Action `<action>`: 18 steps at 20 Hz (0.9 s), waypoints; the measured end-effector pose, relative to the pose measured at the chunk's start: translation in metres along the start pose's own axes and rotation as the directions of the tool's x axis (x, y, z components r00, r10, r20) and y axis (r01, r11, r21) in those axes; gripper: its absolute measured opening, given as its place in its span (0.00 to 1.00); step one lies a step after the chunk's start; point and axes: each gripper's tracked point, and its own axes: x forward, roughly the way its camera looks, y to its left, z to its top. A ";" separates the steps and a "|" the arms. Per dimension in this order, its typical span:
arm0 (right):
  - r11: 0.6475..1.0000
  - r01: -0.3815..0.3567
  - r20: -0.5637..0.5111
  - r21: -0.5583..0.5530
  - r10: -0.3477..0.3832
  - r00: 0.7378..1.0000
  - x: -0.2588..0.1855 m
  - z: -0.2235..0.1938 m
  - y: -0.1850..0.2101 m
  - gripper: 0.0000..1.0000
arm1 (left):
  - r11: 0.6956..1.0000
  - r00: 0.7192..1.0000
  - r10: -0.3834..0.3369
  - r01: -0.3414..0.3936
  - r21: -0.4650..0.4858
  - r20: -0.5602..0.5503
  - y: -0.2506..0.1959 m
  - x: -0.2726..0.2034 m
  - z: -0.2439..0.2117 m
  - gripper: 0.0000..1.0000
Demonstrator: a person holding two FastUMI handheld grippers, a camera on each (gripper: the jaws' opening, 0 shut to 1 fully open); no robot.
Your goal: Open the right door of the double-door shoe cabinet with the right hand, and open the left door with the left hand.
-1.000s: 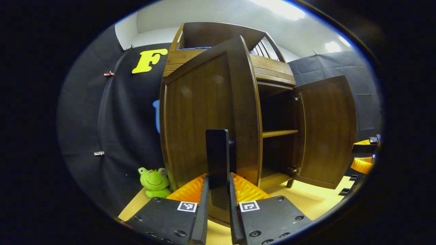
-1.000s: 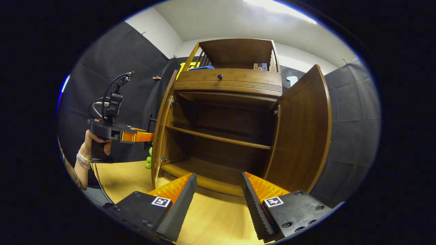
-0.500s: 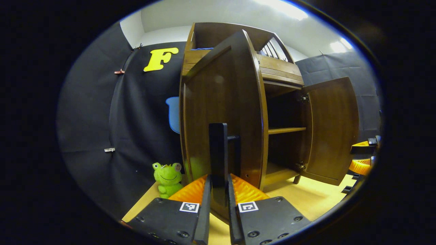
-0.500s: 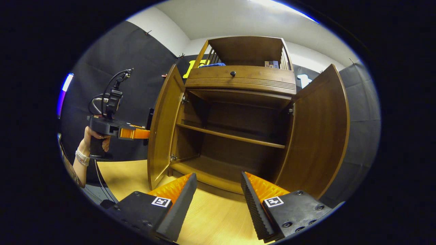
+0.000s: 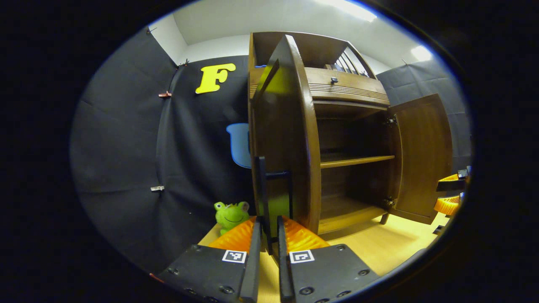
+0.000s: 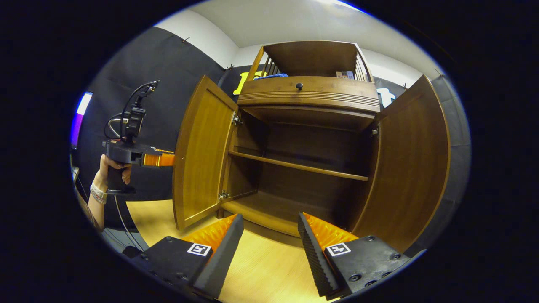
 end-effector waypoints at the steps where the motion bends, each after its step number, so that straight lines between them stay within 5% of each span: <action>1: 1.000 -0.009 0.000 0.002 0.009 1.000 0.001 -0.001 0.005 0.84 | 1.000 1.000 0.024 -0.024 0.001 0.001 0.007 0.000 0.000 0.20; 5: 0.999 -0.032 -0.001 0.002 0.032 0.999 0.005 -0.006 0.017 0.84 | 0.997 0.997 0.076 -0.076 -0.025 0.001 0.030 -0.012 0.001 0.19; 8: 0.999 -0.042 -0.008 0.008 0.042 0.999 0.003 -0.004 0.024 0.84 | 0.999 0.999 0.040 -0.040 -0.027 0.001 0.023 -0.022 0.001 0.20; 13: 0.999 -0.031 -0.010 0.033 0.032 0.999 0.005 -0.006 0.020 0.84 | 0.996 0.997 0.067 -0.069 0.065 0.029 0.012 -0.043 0.008 0.21; 18: 0.999 0.001 -0.011 0.045 0.000 1.000 0.002 -0.005 0.009 0.84 | 0.991 0.988 -0.133 0.132 0.021 0.077 -0.057 -0.068 0.031 0.25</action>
